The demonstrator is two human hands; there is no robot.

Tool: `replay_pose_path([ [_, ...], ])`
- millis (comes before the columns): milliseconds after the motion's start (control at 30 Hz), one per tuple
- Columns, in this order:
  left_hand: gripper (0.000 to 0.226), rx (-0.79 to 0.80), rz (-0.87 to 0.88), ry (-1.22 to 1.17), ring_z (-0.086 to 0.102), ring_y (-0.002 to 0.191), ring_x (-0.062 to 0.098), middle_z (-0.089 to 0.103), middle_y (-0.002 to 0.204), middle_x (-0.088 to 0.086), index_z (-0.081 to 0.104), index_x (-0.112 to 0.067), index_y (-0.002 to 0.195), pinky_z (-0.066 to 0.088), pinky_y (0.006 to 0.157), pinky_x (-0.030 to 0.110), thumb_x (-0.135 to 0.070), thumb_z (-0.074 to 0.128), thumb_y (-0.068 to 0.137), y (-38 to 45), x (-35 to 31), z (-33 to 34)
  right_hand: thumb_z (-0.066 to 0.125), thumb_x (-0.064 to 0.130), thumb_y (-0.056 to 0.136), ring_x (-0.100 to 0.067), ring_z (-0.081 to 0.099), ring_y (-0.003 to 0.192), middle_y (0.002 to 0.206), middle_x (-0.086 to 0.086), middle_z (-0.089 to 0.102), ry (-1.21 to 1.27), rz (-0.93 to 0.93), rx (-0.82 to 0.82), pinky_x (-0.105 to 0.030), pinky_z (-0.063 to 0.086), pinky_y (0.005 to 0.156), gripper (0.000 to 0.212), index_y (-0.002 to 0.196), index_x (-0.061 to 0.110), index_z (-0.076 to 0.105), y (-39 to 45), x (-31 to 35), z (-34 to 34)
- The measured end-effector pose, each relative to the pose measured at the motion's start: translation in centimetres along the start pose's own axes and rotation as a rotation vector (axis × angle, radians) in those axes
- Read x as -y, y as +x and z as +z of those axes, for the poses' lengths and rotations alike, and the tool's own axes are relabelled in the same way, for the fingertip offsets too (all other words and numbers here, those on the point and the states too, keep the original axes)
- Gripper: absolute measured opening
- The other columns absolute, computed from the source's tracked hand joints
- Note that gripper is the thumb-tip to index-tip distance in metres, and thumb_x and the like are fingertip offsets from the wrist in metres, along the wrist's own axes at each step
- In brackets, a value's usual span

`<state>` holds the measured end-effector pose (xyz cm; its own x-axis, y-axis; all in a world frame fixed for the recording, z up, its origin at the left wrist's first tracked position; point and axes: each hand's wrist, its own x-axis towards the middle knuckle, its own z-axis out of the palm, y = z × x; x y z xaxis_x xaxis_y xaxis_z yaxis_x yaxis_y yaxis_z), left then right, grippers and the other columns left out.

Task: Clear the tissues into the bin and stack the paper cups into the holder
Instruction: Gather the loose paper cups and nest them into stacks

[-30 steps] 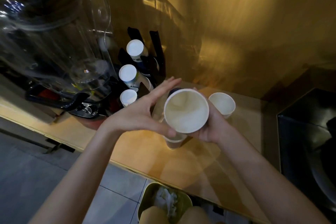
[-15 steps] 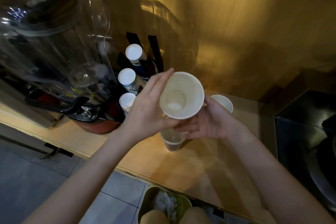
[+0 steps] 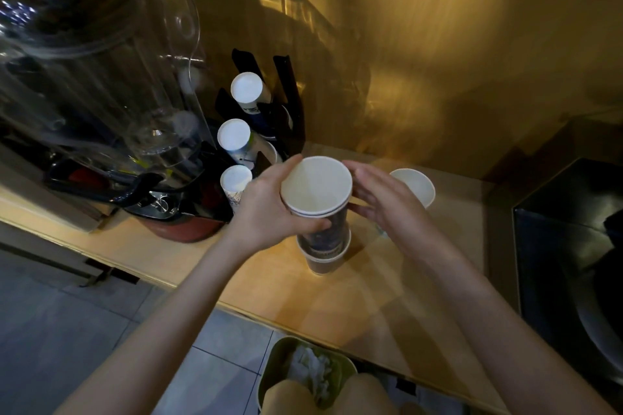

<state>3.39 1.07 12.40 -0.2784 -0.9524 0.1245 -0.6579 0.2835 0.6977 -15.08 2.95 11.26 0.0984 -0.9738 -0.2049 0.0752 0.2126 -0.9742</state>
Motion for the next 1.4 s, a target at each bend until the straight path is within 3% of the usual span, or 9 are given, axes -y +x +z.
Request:
replay_pose_path([
  [133, 0.104, 0.042, -0.024, -0.013, 0.041, 0.111, 0.003, 0.051, 0.134, 0.004, 0.038, -0.016, 0.137, 0.029, 0.087, 0.011, -0.036, 0.087, 0.048, -1.1, 1.6, 2.8, 0.049, 0.023, 0.092, -0.009, 0.056, 0.113, 0.113, 0.009, 0.064, -0.066, 0.024, -0.078, -0.029, 0.046, 0.099, 0.022, 0.109, 0.024, 0.063, 0.2, -2.7, -0.2],
  [233, 0.100, 0.042, -0.069, -0.024, 0.041, 0.118, 0.006, 0.047, 0.138, 0.001, 0.034, -0.018, 0.138, 0.026, 0.088, 0.008, -0.030, 0.086, 0.053, -1.8, 2.8, 4.8, 0.051, 0.015, 0.092, 0.012, 0.058, 0.095, 0.103, 0.016, 0.063, -0.153, 0.002, -0.082, -0.003, 0.044, 0.079, 0.021, 0.107, 0.023, 0.062, 0.3, -4.4, -0.3],
  [300, 0.101, 0.058, -0.105, -0.044, 0.042, 0.122, 0.009, 0.046, 0.138, 0.000, 0.033, -0.018, 0.138, 0.028, 0.091, 0.012, -0.032, 0.086, 0.053, -2.2, 3.4, 5.9, 0.050, 0.013, 0.092, 0.018, 0.057, 0.090, 0.103, 0.014, 0.063, -0.161, 0.007, -0.079, 0.002, 0.041, 0.073, 0.022, 0.110, 0.021, 0.060, 0.3, -5.6, -0.3],
  [533, 0.112, 0.109, -0.139, 0.037, 0.041, 0.131, 0.019, 0.041, 0.144, 0.005, 0.026, -0.011, 0.141, 0.042, 0.105, 0.037, -0.053, 0.079, 0.052, -2.9, 5.0, 8.2, 0.043, 0.029, 0.095, -0.011, 0.046, 0.122, 0.131, 0.005, 0.055, -0.142, 0.151, -0.094, -0.016, 0.039, 0.086, 0.033, 0.125, 0.025, 0.054, 0.7, -8.4, -0.3],
  [833, 0.112, 0.130, -0.161, 0.055, 0.041, 0.130, 0.019, 0.039, 0.145, 0.003, 0.022, -0.016, 0.143, 0.045, 0.102, 0.041, -0.050, 0.081, 0.053, -2.1, 5.1, 8.9, 0.039, 0.029, 0.095, -0.011, 0.052, 0.115, 0.126, 0.003, 0.059, -0.119, 0.173, -0.086, -0.030, 0.041, 0.099, 0.028, 0.110, 0.029, 0.062, 1.7, -8.6, -1.5],
  [967, 0.100, 0.024, -0.199, 0.000, 0.051, 0.117, 0.022, 0.052, 0.131, 0.006, 0.034, -0.015, 0.136, 0.047, 0.084, 0.028, -0.047, 0.079, 0.052, -1.2, 4.8, 9.0, 0.039, 0.037, 0.094, -0.023, 0.061, 0.081, 0.104, -0.013, 0.064, 0.151, 0.581, -0.243, -0.033, 0.048, 0.068, 0.042, 0.116, 0.006, 0.057, 2.5, -9.8, -2.8],
  [1067, 0.096, -0.114, -0.202, -0.030, 0.053, 0.112, 0.018, 0.057, 0.125, 0.007, 0.041, -0.011, 0.131, 0.037, 0.079, 0.016, -0.040, 0.083, 0.050, -0.2, 3.6, 8.9, 0.040, 0.051, 0.088, -0.032, 0.064, 0.081, 0.087, -0.022, 0.069, 0.432, 0.852, -0.123, -0.038, 0.053, 0.067, 0.063, 0.114, -0.004, 0.054, 2.0, -10.2, -3.4],
  [1267, 0.102, -0.311, -0.190, -0.133, 0.031, 0.105, -0.013, 0.040, 0.118, -0.014, 0.035, -0.016, 0.134, 0.021, 0.080, -0.013, -0.044, 0.082, 0.047, 0.5, -0.3, 9.1, 0.045, 0.071, 0.071, -0.039, 0.061, 0.105, 0.112, -0.026, 0.066, 0.734, 0.838, 0.132, -0.049, 0.053, 0.082, 0.086, 0.110, -0.004, 0.057, 2.7, -7.7, -2.8],
  [1400, 0.100, -0.396, -0.150, -0.193, 0.027, 0.110, -0.026, 0.033, 0.120, -0.027, 0.026, -0.032, 0.132, 0.020, 0.090, -0.010, -0.046, 0.081, 0.049, -0.3, -1.0, 9.2, 0.049, 0.067, 0.074, -0.033, 0.072, 0.081, 0.094, -0.017, 0.074, 0.714, 0.777, 0.123, -0.042, 0.058, 0.070, 0.067, 0.102, 0.008, 0.065, 4.2, -4.5, -2.0],
])
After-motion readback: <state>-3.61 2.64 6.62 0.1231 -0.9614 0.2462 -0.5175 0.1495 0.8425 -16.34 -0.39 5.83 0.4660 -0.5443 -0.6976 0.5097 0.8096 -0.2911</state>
